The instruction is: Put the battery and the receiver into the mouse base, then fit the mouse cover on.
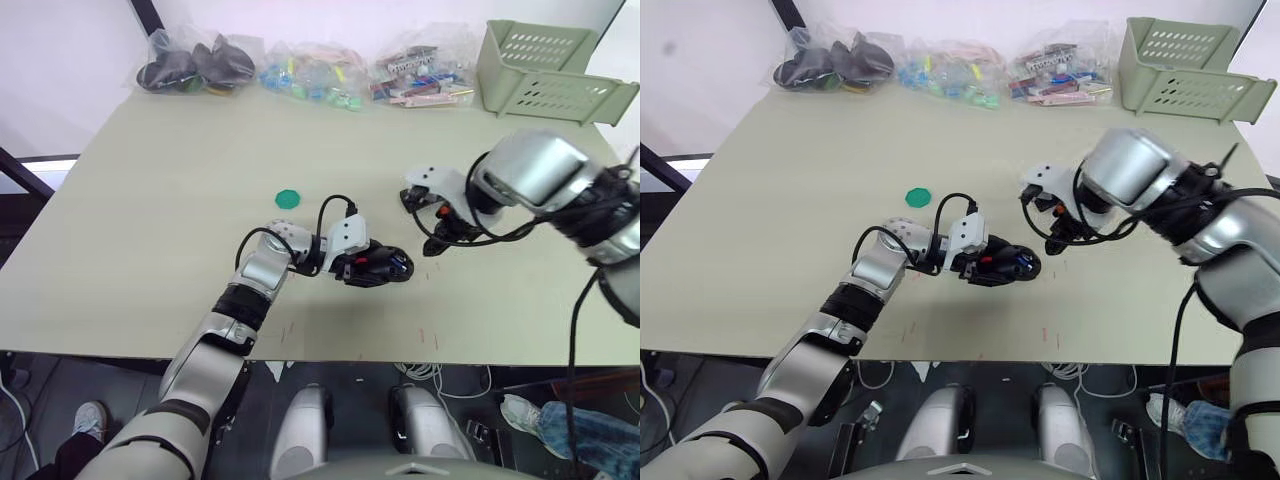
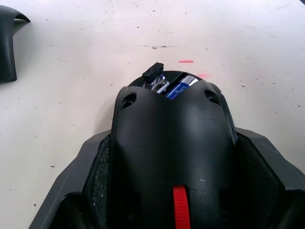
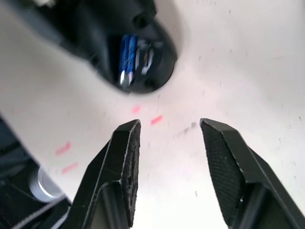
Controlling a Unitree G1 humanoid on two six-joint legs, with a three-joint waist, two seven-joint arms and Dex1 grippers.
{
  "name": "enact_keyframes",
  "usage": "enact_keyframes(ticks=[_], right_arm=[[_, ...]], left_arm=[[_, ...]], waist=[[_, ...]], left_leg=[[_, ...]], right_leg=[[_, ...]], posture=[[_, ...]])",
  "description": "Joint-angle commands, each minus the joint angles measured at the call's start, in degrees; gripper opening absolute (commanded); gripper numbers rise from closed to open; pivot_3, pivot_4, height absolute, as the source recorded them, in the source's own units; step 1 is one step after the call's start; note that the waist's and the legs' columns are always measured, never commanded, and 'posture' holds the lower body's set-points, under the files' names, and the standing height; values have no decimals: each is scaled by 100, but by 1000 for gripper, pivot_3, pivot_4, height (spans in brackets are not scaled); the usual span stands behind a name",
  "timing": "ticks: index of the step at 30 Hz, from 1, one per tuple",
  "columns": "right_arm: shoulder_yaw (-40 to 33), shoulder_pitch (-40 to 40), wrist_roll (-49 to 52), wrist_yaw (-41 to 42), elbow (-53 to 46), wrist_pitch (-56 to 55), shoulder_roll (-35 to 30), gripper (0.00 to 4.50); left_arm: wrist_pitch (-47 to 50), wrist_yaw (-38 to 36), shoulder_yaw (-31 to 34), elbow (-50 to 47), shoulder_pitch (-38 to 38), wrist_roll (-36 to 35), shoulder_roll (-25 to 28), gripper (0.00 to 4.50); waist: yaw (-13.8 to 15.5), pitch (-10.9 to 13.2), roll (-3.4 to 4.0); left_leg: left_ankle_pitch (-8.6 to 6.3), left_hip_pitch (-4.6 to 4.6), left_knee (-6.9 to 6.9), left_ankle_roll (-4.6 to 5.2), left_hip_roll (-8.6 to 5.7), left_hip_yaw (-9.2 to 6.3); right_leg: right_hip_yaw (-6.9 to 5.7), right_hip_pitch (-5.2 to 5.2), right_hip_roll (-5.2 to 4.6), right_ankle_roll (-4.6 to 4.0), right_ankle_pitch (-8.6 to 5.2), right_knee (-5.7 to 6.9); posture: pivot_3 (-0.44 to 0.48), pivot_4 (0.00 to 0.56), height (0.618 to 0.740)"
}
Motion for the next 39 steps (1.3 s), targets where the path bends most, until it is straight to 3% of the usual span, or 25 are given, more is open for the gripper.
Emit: enact_keyframes(ticks=[1, 3, 5, 8, 12, 16, 18, 39], right_arm=[[-1046, 927, 51, -270, -918, -780, -554, 2081], [-2353, 1900, 422, -556, -1168, -1115, -290, 2081], [-3167, 3020, 403, -811, -1572, -2096, -205, 2081], [-3620, 3845, 280, -1087, -1687, -2888, 39, 2081], [-4033, 4256, 391, -1515, -1643, -3328, 710, 2081], [-4010, 4487, 275, -1775, -1589, -3613, 1096, 582], [-3967, 4624, 247, -1899, -1566, -3808, 1357, 167], [-3649, 5063, -240, -2054, -1270, -4534, 1850, 167]], left_arm=[[-55, -18, 52, 10, -17, -42, 14, 2965], [-39, -36, 55, -12, -5, -47, 34, 2965], [-18, -63, 42, -19, -6, -45, 60, 2965], [6, -109, 17, -4, -19, -27, 90, 2965], [16, -163, -1, 40, -46, -8, 123, 2965], [14, -197, -2, 78, -69, 4, 145, 2965], [22, -212, -7, 94, -79, 20, 152, 2965], [55, -243, -15, 66, -107, 32, 157, 2965]], waist=[[10, -1, -2], [-6, -3, -7], [-12, -3, -5], [-32, -2, -4], [-71, -2, -3], [-69, -5, -8], [-74, -5, -8], [-83, -5, -7]], left_leg=[[0, 0, 0, 0, 0, 1], [0, 0, 0, 0, -2, 5], [0, 7, 1, 0, -2, 13], [0, 12, 1, 0, -1, 8], [1, 21, 4, 1, 4, 9], [2, 21, 5, 0, 6, 6], [2, 19, 5, 0, 6, 8], [2, 21, 5, 0, 6, 9]], right_leg=[[0, 0, 0, 0, 0, 0], [4, 3, -2, 1, 0, -4], [15, 8, 0, 2, 0, -5], [12, 10, 4, 3, 0, 1], [16, 12, 13, 3, 2, 6], [14, 16, 15, 1, 2, 5], [15, 16, 14, 1, 2, 2], [16, 16, 15, 0, 2, 4]], posture=[[0, 150, 740], [0, 150, 740], [0, 150, 740], [0, 150, 740], [0, 150, 740], [0, 150, 740], [0, 150, 740], [0, 150, 740]])
